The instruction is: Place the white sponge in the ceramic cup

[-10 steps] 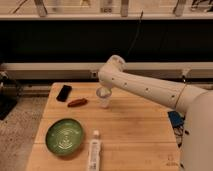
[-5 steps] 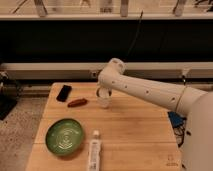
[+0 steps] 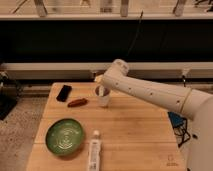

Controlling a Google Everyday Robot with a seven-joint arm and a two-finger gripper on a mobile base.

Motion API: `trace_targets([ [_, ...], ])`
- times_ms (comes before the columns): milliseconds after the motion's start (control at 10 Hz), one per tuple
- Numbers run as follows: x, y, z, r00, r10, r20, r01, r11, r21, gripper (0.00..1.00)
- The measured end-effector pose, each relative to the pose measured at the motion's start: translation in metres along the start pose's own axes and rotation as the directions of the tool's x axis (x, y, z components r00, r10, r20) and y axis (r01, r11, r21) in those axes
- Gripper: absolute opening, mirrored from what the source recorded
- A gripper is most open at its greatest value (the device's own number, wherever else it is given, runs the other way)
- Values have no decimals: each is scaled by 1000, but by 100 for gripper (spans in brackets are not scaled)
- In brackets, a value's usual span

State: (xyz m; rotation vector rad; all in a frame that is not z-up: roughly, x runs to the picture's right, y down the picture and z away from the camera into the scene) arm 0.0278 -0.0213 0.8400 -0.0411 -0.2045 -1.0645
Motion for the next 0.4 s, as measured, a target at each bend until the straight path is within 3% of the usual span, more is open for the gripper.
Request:
trace_targets([
  [400, 6, 7, -1, 1000, 8, 4, -8, 1000, -21, 80],
])
